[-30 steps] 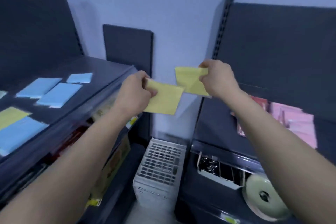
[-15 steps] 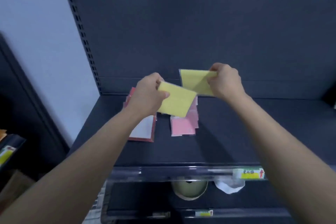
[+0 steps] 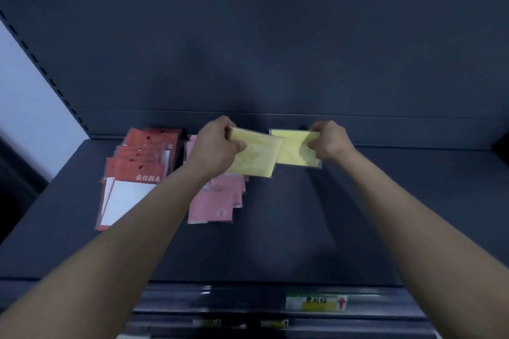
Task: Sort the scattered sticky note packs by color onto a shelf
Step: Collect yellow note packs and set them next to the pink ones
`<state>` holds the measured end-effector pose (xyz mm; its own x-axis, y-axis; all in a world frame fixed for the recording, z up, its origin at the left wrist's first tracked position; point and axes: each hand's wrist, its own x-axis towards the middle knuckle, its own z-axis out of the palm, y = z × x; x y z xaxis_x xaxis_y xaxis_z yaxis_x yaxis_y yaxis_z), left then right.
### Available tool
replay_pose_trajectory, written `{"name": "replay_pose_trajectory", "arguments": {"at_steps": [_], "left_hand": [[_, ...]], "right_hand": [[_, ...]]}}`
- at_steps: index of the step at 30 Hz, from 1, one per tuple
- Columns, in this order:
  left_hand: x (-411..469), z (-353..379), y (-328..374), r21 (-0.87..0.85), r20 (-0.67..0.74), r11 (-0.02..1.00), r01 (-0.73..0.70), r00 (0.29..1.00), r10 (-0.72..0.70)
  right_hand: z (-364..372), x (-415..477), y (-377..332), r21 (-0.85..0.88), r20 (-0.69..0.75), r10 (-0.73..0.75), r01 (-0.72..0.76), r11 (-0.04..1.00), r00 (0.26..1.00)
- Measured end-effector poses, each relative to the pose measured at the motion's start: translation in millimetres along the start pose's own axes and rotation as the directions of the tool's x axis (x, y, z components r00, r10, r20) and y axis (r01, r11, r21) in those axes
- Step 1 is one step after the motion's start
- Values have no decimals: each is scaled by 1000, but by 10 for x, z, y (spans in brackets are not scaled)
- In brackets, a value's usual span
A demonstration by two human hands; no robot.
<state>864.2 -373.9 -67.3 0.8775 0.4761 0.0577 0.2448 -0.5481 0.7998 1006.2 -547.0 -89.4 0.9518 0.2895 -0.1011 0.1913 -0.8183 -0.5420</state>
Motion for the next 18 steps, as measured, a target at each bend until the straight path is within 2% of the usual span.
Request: {"name": "replay_pose_trajectory", "arguments": {"at_steps": [4,9,12,18], "left_hand": [[117,153,-29,24,44,999,37,998,-39],[260,375,-21,77,127,996,34,991,-43],[365,542,-3,119,170,993,16,985,-36],[618,818,-13,370,204,927,-54,979,-24]], "right_hand": [[104,172,77,34,40,45,-46,998,998],[226,287,122,1,6,100,-100,995,995],[194,315,139,-31,-8,81,-81,996,997],[-8,324,155,-99,-40,-7,3,995,999]]}}
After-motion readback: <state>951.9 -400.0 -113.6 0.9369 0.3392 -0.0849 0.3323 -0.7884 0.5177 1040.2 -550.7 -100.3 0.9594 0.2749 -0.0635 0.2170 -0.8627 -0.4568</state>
